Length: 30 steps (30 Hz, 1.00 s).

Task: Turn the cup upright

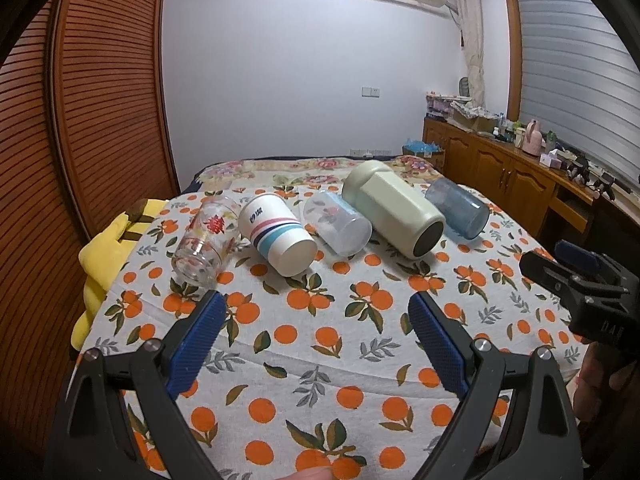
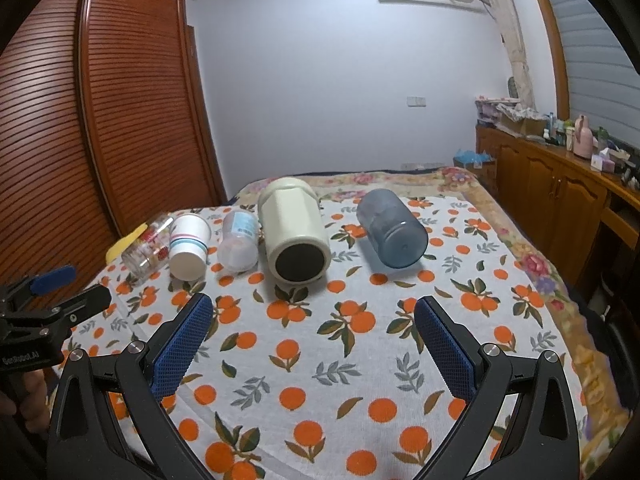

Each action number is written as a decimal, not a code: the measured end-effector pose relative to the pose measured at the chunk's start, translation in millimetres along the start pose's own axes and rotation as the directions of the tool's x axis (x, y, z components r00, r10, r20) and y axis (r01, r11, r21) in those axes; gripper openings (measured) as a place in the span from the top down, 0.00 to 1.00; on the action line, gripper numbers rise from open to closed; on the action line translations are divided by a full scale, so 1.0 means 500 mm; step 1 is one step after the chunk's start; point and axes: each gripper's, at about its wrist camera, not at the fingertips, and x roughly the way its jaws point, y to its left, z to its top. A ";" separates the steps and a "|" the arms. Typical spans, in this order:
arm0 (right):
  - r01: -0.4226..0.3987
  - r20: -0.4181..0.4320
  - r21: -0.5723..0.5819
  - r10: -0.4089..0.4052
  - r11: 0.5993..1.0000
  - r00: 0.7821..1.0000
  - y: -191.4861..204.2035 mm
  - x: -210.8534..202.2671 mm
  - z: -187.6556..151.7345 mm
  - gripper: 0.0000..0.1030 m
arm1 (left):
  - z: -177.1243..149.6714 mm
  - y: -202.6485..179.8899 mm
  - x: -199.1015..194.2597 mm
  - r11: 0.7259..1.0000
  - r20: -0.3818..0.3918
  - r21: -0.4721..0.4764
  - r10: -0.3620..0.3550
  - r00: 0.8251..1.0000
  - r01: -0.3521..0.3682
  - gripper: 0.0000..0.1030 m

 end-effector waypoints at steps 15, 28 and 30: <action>-0.040 -0.046 -0.031 0.038 0.999 0.998 -0.018 0.082 0.061 0.01 | 0.065 0.006 0.112 1.000 -0.127 -0.005 -0.023 0.992 0.023 0.09; -0.071 -0.120 -0.052 0.064 0.996 0.991 -0.049 0.187 0.147 0.01 | 0.169 -0.010 0.248 0.997 -0.272 0.000 -0.072 0.960 0.074 0.09; -0.079 -0.125 -0.052 0.072 0.995 0.990 -0.051 0.201 0.159 0.01 | 0.181 -0.012 0.266 0.997 -0.296 0.006 -0.068 0.953 0.074 0.10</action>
